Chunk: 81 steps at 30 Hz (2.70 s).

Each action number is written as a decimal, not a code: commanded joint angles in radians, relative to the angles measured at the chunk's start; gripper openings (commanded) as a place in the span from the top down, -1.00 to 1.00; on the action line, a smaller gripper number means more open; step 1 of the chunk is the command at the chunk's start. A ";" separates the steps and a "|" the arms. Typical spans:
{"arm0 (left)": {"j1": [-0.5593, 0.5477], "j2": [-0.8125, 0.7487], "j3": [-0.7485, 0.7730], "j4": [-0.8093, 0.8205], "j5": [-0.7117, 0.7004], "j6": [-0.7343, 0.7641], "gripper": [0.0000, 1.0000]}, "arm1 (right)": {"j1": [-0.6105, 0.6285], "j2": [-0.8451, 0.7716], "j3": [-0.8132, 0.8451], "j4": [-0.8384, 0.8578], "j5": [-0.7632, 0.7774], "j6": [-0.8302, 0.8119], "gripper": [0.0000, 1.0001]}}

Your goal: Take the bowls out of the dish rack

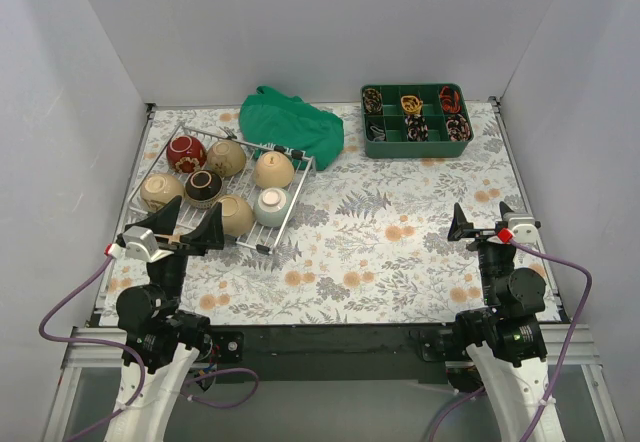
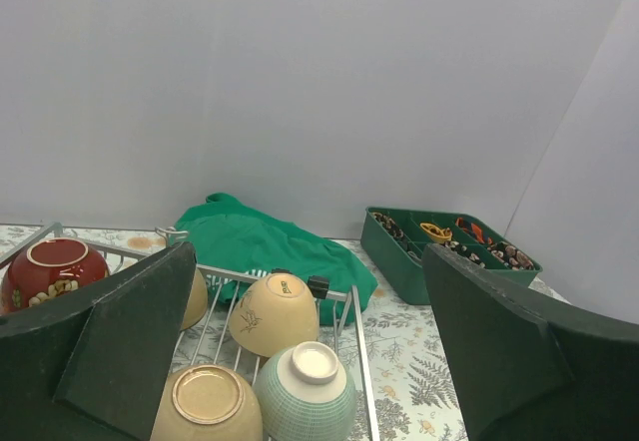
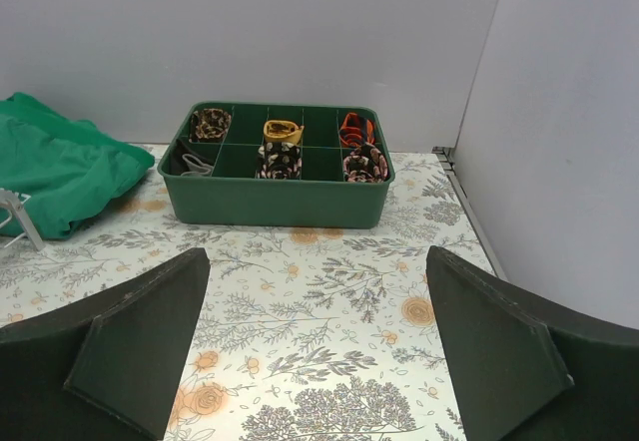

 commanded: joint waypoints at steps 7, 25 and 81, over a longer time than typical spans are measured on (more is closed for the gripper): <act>0.004 -0.107 -0.009 0.012 -0.024 0.022 -0.96 | 0.000 -0.205 0.013 0.039 -0.005 -0.004 -0.97; 0.004 0.428 0.219 -0.152 -0.075 -0.103 -0.96 | 0.014 -0.205 0.005 0.039 0.015 0.015 -0.97; -0.247 1.381 0.729 -0.816 -0.512 -0.146 -0.96 | 0.058 -0.205 0.002 0.036 0.058 0.035 -0.97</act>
